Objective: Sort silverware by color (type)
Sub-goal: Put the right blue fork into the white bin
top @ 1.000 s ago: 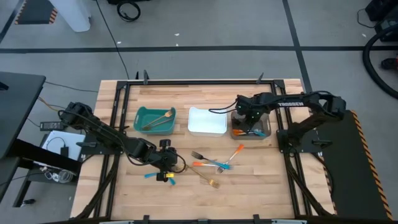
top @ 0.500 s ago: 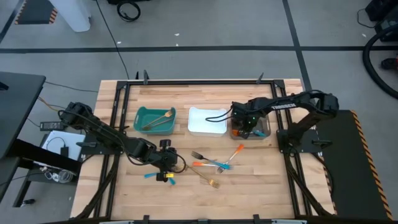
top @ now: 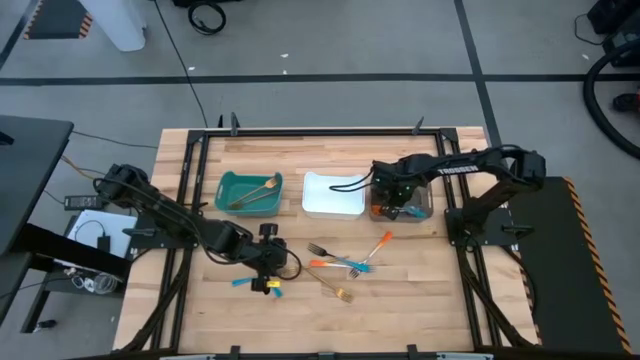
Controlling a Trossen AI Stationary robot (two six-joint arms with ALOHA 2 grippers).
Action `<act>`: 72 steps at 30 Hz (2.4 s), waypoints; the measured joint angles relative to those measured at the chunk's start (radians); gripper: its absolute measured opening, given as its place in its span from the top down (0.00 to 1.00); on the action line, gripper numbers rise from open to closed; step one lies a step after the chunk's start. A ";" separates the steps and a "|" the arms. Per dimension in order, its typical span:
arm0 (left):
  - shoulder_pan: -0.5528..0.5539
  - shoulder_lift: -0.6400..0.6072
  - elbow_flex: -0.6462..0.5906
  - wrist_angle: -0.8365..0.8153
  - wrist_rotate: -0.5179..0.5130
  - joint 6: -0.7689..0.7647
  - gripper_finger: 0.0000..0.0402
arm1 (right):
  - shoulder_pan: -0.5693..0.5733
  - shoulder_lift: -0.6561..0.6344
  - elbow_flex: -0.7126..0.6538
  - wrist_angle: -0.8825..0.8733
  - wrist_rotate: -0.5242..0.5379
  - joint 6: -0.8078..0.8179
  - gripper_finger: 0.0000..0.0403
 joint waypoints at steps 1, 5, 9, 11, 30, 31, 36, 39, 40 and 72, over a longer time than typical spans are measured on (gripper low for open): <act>0.000 0.000 0.013 -0.010 -0.002 0.011 0.66 | 0.003 0.000 0.014 -0.011 0.001 0.000 0.94; 0.000 0.000 0.040 -0.019 -0.015 0.025 0.66 | 0.013 0.000 0.067 -0.070 -0.001 0.000 0.95; 0.000 0.000 0.042 -0.022 -0.036 0.025 0.66 | 0.015 0.000 0.117 -0.132 -0.002 -0.001 0.95; 0.000 0.000 0.042 -0.022 -0.038 0.016 0.66 | 0.015 0.000 0.146 -0.180 -0.002 0.000 0.95; 0.137 -0.028 0.042 0.013 -0.227 0.168 0.66 | 0.137 -0.162 0.362 -0.200 0.197 -0.010 0.95; 0.148 -0.038 0.042 0.024 -0.226 0.194 0.66 | 0.152 -0.182 0.359 -0.167 0.215 -0.008 0.95; 0.202 -0.079 0.044 0.108 -0.225 0.300 0.66 | 0.223 -0.261 0.314 0.032 0.245 -0.021 0.95; 0.223 -0.084 0.043 0.158 -0.183 0.329 0.66 | 0.256 -0.277 0.298 0.098 0.248 -0.017 0.95; 0.229 -0.084 0.043 0.161 -0.159 0.330 0.66 | 0.269 -0.278 0.290 0.122 0.251 -0.017 0.95; 0.475 -0.196 -0.083 0.239 -0.112 0.546 0.66 | 0.183 0.106 0.210 0.678 0.040 -0.200 0.95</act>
